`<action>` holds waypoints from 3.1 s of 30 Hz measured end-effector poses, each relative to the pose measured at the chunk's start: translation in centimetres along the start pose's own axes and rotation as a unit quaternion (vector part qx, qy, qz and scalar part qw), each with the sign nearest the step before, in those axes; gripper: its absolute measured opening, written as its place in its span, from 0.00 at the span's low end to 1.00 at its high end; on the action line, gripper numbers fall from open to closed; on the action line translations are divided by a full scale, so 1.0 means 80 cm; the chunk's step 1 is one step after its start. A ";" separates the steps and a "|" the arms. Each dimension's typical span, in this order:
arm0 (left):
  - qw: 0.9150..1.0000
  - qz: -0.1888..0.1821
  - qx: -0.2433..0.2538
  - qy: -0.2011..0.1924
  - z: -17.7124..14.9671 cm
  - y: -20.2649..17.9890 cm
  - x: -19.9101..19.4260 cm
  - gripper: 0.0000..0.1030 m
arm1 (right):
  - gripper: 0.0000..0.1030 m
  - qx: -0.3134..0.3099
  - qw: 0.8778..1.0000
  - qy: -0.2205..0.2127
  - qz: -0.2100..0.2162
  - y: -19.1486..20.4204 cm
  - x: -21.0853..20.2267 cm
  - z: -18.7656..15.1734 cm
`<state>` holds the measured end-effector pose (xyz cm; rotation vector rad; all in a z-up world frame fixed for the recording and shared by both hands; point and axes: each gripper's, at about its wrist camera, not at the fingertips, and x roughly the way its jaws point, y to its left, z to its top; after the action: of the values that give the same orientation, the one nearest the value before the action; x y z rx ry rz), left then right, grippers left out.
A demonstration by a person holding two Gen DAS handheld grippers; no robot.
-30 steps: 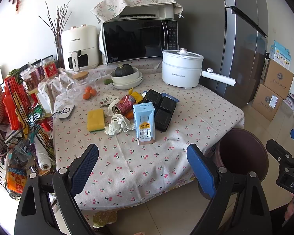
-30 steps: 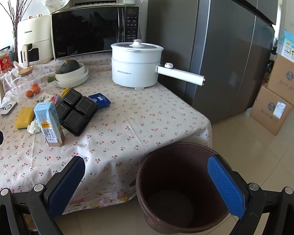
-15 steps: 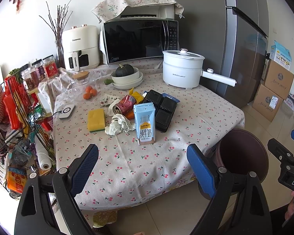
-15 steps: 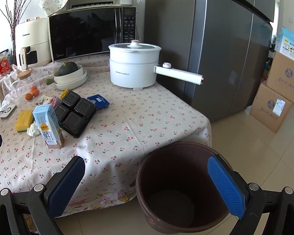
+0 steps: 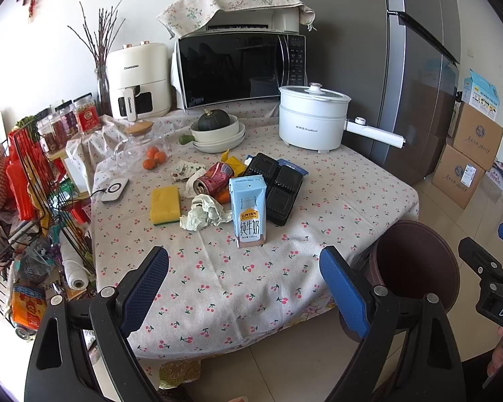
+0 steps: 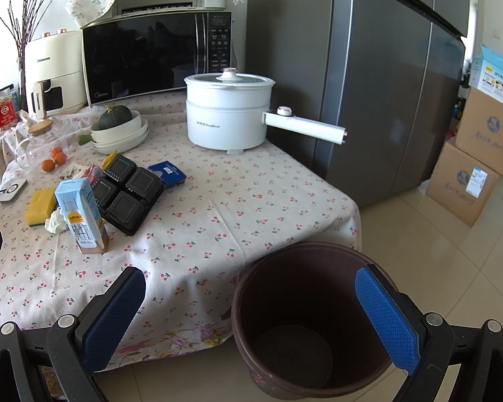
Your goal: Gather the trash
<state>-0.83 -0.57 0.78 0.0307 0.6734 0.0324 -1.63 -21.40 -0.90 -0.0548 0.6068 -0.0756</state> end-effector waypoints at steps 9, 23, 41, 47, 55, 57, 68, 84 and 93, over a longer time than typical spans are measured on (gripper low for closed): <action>1.000 0.000 0.000 0.000 0.000 0.000 0.000 0.90 | 1.00 0.000 1.000 -0.001 -0.001 -0.002 0.001 0.000; 1.000 0.002 -0.002 -0.001 -0.002 0.009 0.002 0.90 | 1.00 0.002 1.000 -0.001 -0.003 -0.009 0.002 0.000; 1.000 0.002 -0.004 0.002 -0.002 0.010 0.003 0.90 | 1.00 0.003 1.000 0.000 -0.007 -0.006 0.001 0.001; 0.999 0.006 -0.017 0.044 0.015 0.024 0.036 0.90 | 1.00 0.007 1.000 -0.008 0.021 -0.010 -0.006 0.040; 0.990 -0.019 -0.037 0.136 0.048 0.037 0.140 0.90 | 1.00 -0.001 0.997 0.017 0.075 0.000 0.048 0.106; 0.990 -0.028 -0.046 0.132 0.049 0.033 0.165 0.90 | 1.00 0.013 0.995 0.032 0.091 -0.002 0.077 0.103; 0.984 -0.008 -0.101 0.144 0.064 0.011 0.269 0.79 | 1.00 0.105 0.981 0.123 0.107 -0.051 0.147 0.089; 0.994 -0.011 -0.072 0.079 0.088 0.067 0.189 0.50 | 1.00 0.092 0.979 0.148 0.110 0.016 0.206 0.101; 0.993 0.022 -0.092 0.070 0.072 0.169 0.149 0.50 | 1.00 0.042 0.976 0.180 0.113 0.153 0.271 0.070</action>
<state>11.80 13.30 -1.57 -0.1355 0.8076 0.1401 19.96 -10.93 -9.49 0.1132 0.9682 0.1126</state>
